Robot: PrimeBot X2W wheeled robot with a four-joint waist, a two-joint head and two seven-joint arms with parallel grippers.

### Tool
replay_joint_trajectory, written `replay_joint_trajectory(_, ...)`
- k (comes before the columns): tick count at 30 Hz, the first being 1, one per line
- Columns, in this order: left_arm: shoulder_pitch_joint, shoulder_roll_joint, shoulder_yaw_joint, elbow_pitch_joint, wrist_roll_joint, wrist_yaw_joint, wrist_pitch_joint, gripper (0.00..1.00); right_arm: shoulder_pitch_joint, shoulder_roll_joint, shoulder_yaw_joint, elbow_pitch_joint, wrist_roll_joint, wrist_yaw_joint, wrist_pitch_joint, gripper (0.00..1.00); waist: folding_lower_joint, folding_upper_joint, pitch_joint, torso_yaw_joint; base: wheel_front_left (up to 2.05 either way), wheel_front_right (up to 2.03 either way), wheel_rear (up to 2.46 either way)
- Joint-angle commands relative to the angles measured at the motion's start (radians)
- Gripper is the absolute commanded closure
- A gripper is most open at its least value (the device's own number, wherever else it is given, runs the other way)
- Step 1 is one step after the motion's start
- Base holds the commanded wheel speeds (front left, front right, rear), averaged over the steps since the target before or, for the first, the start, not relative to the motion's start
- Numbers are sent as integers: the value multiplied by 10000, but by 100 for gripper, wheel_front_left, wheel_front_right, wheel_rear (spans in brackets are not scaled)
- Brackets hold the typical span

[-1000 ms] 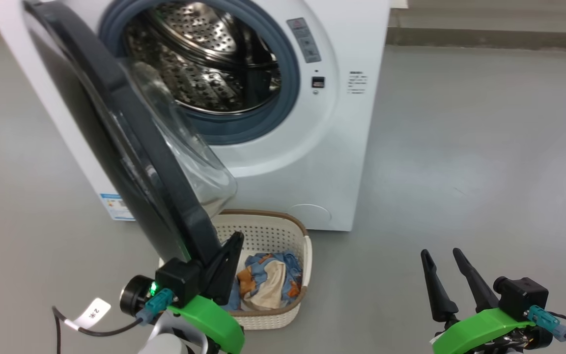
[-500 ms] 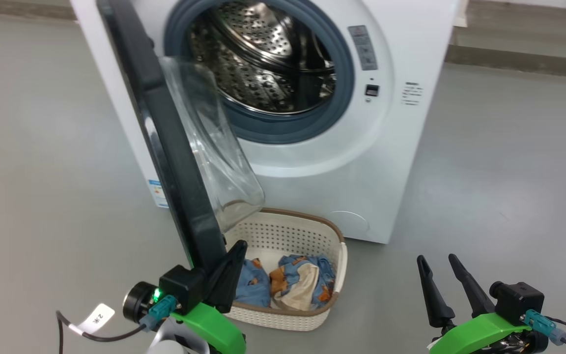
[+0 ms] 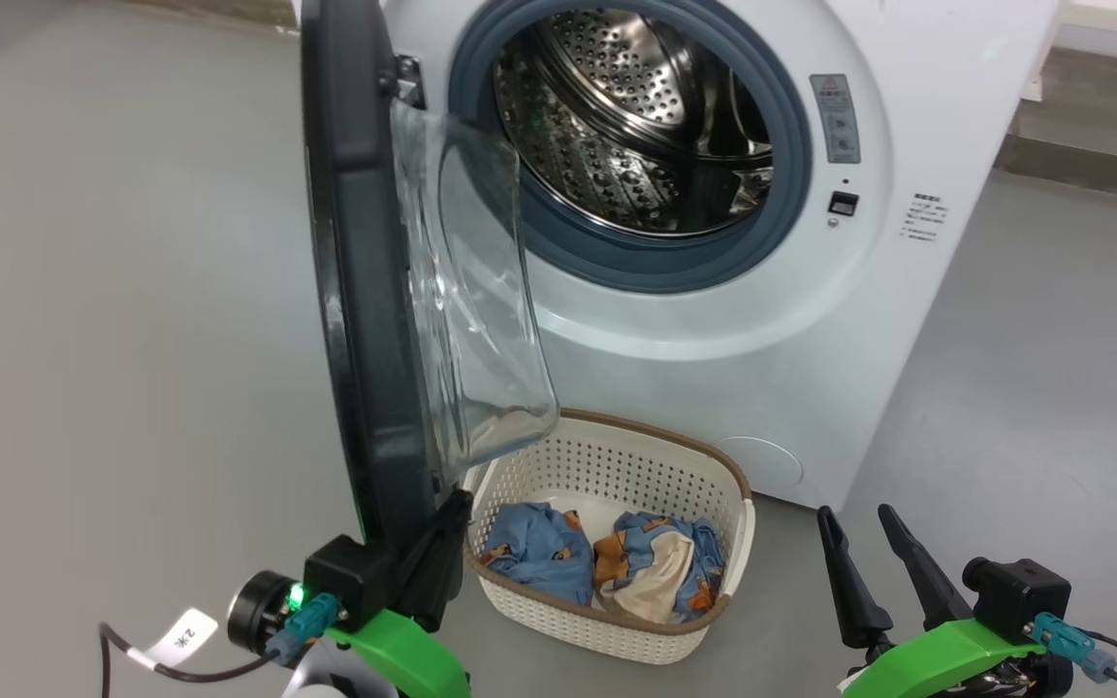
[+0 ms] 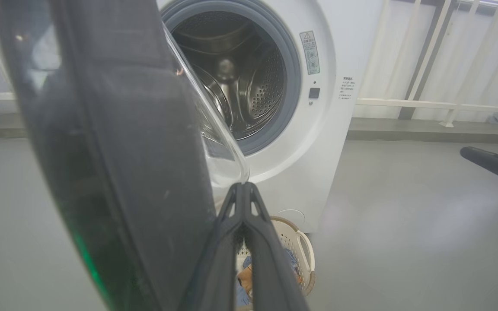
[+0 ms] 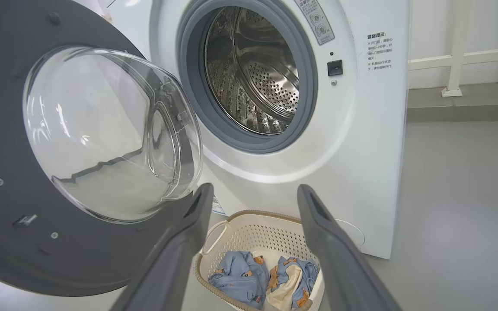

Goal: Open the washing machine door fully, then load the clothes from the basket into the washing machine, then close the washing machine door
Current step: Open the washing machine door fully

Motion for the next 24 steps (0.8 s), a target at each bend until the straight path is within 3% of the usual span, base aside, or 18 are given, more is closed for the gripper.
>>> replay_joint_trajectory(1, -134, 286, 458, -207, -157, 227, 66, 100, -122, 9, 247, -222, 73, 16, -122, 0, 0, 0, 6, 225, 0, 0, 0)
replay_joint_trajectory(11, -175, 547, 806, -320, -370, 415, 19, 100, -244, 9, 318, -248, -6, 16, -122, 0, 0, 0, 351, 449, 0, 0, 0)
replay_joint_trajectory(24, -49, 1265, 1984, -484, -924, 764, -156, 100, -445, 9, 285, -203, -307, 16, -122, 0, 0, 0, 901, 501, 0, 0, 0)
